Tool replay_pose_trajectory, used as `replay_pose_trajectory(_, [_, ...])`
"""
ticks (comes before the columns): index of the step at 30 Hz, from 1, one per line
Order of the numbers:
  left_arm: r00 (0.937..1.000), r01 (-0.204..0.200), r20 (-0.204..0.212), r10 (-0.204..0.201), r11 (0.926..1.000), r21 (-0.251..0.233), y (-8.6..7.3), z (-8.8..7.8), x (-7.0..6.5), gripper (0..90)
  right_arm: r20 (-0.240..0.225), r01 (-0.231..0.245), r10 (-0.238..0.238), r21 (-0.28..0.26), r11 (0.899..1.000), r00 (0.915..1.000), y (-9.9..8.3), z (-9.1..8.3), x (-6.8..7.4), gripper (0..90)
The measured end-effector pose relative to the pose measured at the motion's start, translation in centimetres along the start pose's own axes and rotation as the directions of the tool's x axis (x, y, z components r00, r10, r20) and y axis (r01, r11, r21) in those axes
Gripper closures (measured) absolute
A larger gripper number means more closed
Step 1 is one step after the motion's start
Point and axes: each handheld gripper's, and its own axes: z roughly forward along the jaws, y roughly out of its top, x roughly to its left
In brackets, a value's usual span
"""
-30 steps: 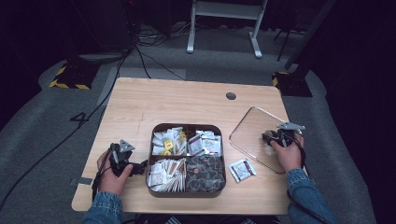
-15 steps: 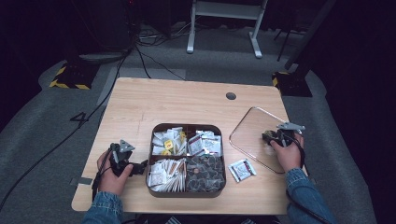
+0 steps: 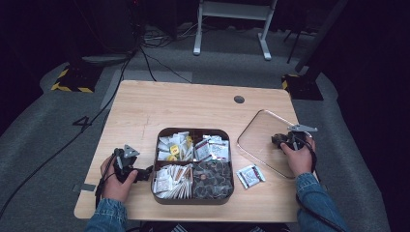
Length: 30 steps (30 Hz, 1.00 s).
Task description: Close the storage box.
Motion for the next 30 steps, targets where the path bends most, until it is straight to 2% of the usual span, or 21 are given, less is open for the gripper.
replay_pose_trajectory(4, [1.0000,0.000,0.000,0.000,1.0000,0.000,0.0,0.0,0.0,0.1,0.001,0.018,-0.018,-0.024,1.000,0.9998,0.9,-1.0,0.0,59.1])
replay_pose_trajectory(8, [1.0000,0.001,-0.001,-0.001,1.0000,0.000,0.0,0.0,0.0,0.1,-0.021,0.014,-0.015,-0.049,0.999,0.9997,1.9,-2.2,0.1,59.1])
replay_pose_trajectory(16, [1.0000,0.001,-0.001,-0.001,1.0000,0.000,0.0,0.0,0.0,0.1,-0.036,0.034,-0.037,-0.062,0.997,0.9987,3.2,-3.6,0.9,59.1])
replay_pose_trajectory(20, [1.0000,0.001,-0.001,-0.001,1.0000,0.000,0.0,0.0,0.0,0.1,-0.054,0.030,-0.034,-0.076,0.997,0.9979,4.1,-4.3,1.6,59.1])
replay_pose_trajectory(27, [1.0000,0.001,-0.001,-0.001,1.0000,0.000,0.0,0.0,0.0,0.1,-0.071,0.066,-0.073,-0.098,0.993,0.9949,6.1,-5.6,4.0,59.2])
replay_pose_trajectory(30, [1.0000,0.000,0.000,0.000,1.0000,0.000,0.0,0.0,0.0,0.1,-0.080,0.076,-0.085,-0.105,0.992,0.9932,6.5,-5.9,4.5,59.2])
